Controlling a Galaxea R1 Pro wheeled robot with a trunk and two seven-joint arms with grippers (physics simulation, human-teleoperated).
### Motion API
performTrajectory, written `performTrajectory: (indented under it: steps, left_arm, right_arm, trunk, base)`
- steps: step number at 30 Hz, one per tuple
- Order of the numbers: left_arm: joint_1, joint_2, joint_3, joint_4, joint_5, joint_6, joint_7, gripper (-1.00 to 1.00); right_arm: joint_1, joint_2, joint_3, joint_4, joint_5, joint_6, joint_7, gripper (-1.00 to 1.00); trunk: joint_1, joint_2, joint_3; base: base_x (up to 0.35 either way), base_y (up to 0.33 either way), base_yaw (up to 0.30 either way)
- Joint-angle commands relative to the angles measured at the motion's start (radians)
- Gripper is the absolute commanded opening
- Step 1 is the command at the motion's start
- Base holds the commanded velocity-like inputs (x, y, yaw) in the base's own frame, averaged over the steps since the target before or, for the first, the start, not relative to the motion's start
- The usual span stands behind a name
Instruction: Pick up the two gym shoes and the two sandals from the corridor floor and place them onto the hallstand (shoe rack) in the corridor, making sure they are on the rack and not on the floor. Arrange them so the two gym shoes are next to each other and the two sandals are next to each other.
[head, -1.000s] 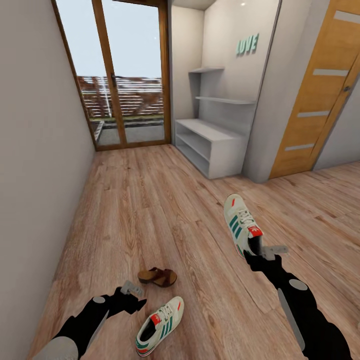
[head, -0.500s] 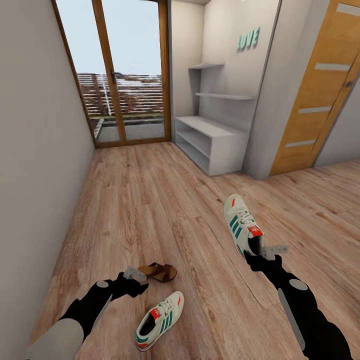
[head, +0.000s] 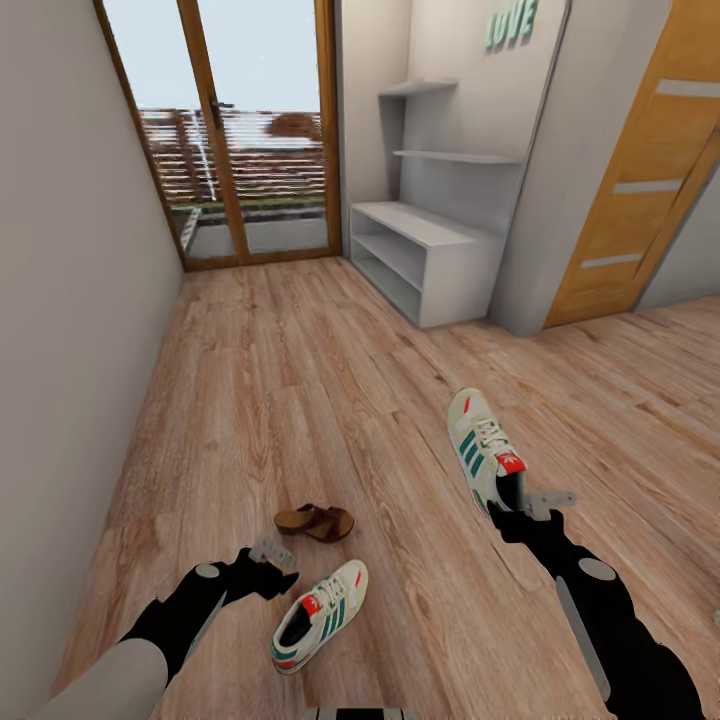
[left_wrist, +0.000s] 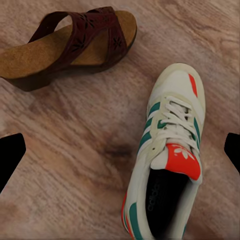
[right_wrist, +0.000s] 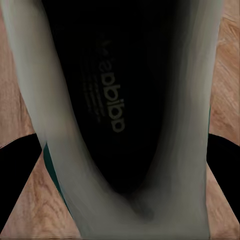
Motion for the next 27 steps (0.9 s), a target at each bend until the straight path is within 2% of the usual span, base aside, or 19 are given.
performTrajectory:
  steps: [1,6,11,15,23,27]
  left_arm:
    - [0.000,0.001,-0.004,-0.003,-0.002,0.006,-0.003,1.00]
    - [0.003,0.000,-0.008,-0.002,-0.001,0.006,-0.006,1.00]
    - [0.004,0.000,-0.061,-0.001,0.000,0.006,-0.016,1.00]
    - [0.005,0.001,-0.084,-0.001,0.001,0.007,-0.019,1.00]
    - [0.006,0.001,-0.090,-0.001,0.001,0.006,-0.019,1.00]
    - [0.006,0.002,-0.093,-0.001,0.000,0.007,-0.018,1.00]
  right_arm:
    - [0.000,0.000,-0.001,-0.002,-0.001,0.005,0.006,-1.00]
    - [0.000,0.000,-0.002,-0.002,-0.001,0.005,0.006,-1.00]
    - [0.000,0.000,-0.002,-0.002,-0.001,0.006,0.006,-1.00]
    - [0.000,0.000,-0.001,-0.003,-0.001,0.006,0.005,-1.00]
    - [0.000,0.000,0.000,-0.013,0.000,0.006,0.005,-1.00]
    - [0.000,0.000,0.000,-0.022,0.002,0.006,0.005,-1.00]
  trunk:
    - [0.000,-0.001,-0.006]
    - [0.002,-0.002,-0.034]
    - [0.005,-0.003,-0.061]
    - [0.006,-0.004,-0.083]
    - [0.010,-0.006,-0.126]
    - [0.011,-0.007,-0.138]
  base:
    - [0.000,0.000,0.000]
    - [0.000,0.000,0.000]
    - [0.000,0.000,0.000]
    - [0.000,0.000,0.000]
    - [0.000,0.000,-0.017]
    - [0.000,0.000,-0.009]
